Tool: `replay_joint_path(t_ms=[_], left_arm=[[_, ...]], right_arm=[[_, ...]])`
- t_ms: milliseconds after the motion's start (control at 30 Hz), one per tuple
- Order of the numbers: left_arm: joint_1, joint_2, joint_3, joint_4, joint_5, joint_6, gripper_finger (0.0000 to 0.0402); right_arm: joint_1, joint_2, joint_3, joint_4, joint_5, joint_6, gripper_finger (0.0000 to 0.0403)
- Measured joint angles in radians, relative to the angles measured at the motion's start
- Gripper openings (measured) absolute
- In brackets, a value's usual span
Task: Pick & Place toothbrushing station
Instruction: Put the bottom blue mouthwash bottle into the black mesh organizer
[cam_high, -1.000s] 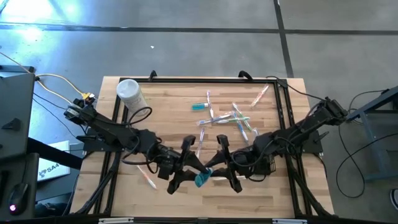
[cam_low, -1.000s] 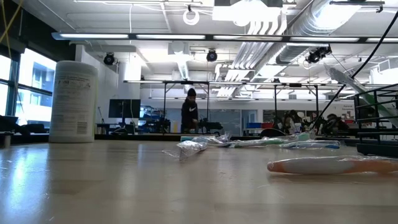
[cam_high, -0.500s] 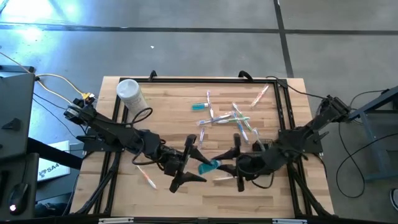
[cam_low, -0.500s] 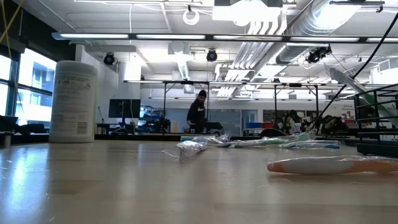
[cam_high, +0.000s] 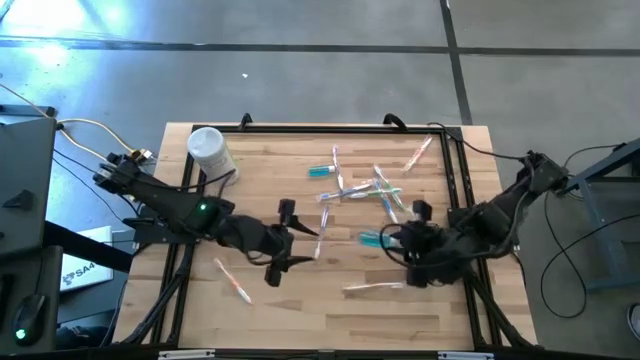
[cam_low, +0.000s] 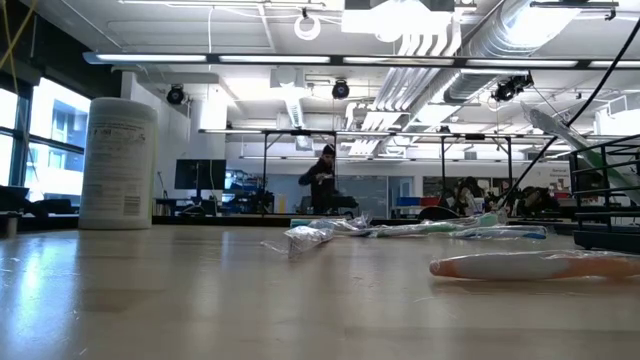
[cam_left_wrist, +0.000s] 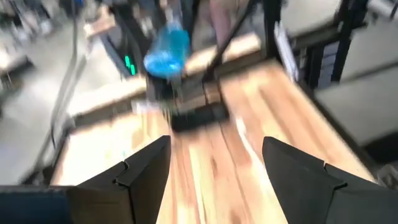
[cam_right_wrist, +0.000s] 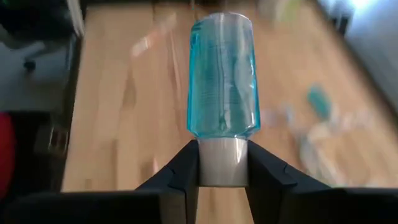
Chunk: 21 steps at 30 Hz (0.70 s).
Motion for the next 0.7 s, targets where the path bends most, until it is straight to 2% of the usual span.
replay_joint_path(t_ms=[167,300,500,700], left_arm=[[0.038,0.0,0.0,-0.139,-0.001,-0.089,0.025],[0.07,0.0,0.0,-0.209,-0.002,-0.133,0.025],[0.084,0.009,-0.001,-0.247,-0.003,-0.144,0.025],[0.083,0.029,-0.002,-0.267,-0.001,-0.142,0.025]], right_arm=[[-0.054,0.001,0.006,-0.279,-0.241,0.3,0.0087],[-0.084,0.027,0.006,-0.46,-0.376,0.461,0.0087],[-0.093,0.068,0.0,-0.463,-0.54,0.496,0.0087],[-0.095,0.154,-0.003,-0.461,-0.669,0.454,0.0087]])
